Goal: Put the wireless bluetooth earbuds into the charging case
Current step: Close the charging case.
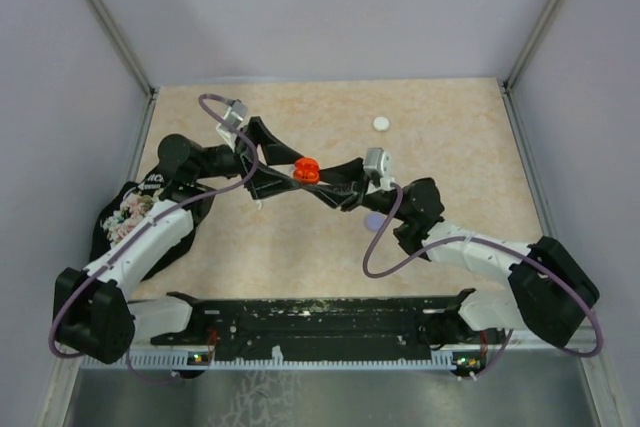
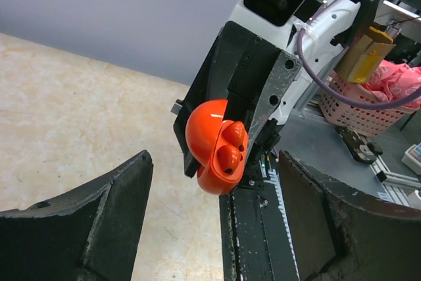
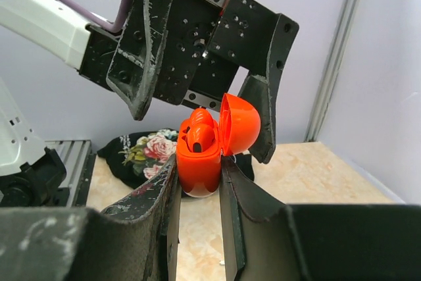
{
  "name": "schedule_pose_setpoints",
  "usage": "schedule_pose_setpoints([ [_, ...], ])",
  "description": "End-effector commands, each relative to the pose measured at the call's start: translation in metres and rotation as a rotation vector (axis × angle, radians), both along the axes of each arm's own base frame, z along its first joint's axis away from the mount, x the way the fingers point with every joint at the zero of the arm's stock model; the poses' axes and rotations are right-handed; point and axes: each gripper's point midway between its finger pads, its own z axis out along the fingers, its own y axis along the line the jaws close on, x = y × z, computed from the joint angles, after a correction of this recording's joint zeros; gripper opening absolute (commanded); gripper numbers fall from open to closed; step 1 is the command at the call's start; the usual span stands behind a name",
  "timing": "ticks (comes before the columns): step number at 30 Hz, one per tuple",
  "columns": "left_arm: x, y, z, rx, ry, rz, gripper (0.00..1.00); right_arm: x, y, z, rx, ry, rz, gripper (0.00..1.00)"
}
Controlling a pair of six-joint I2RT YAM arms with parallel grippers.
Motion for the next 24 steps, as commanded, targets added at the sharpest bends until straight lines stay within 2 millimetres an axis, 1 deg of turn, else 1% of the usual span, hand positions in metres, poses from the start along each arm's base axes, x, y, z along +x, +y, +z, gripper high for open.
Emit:
schedule_pose_setpoints([
  [1, -0.014, -0.001, 0.019, -0.035, -0.092, -0.073, 0.81, -0.005, 0.002, 0.029, 0.068, -0.051, 0.047, 0.0],
  [11, -0.024, -0.001, 0.028, -0.074, -0.131, -0.119, 0.8, 0.0, 0.008, 0.006, 0.027, 0.036, 0.061, 0.0],
  [16, -0.027, -0.001, 0.025, -0.064, -0.124, -0.132, 0.79, 0.009, 0.008, -0.005, 0.008, 0.085, 0.029, 0.0],
  [19, -0.027, 0.0, 0.022, -0.056, -0.114, -0.135, 0.79, 0.009, 0.008, -0.006, 0.005, 0.085, 0.025, 0.0],
  [24, -0.031, 0.001, 0.019, -0.043, -0.106, -0.151, 0.79, 0.02, 0.004, -0.01, 0.001, 0.119, -0.019, 0.0],
])
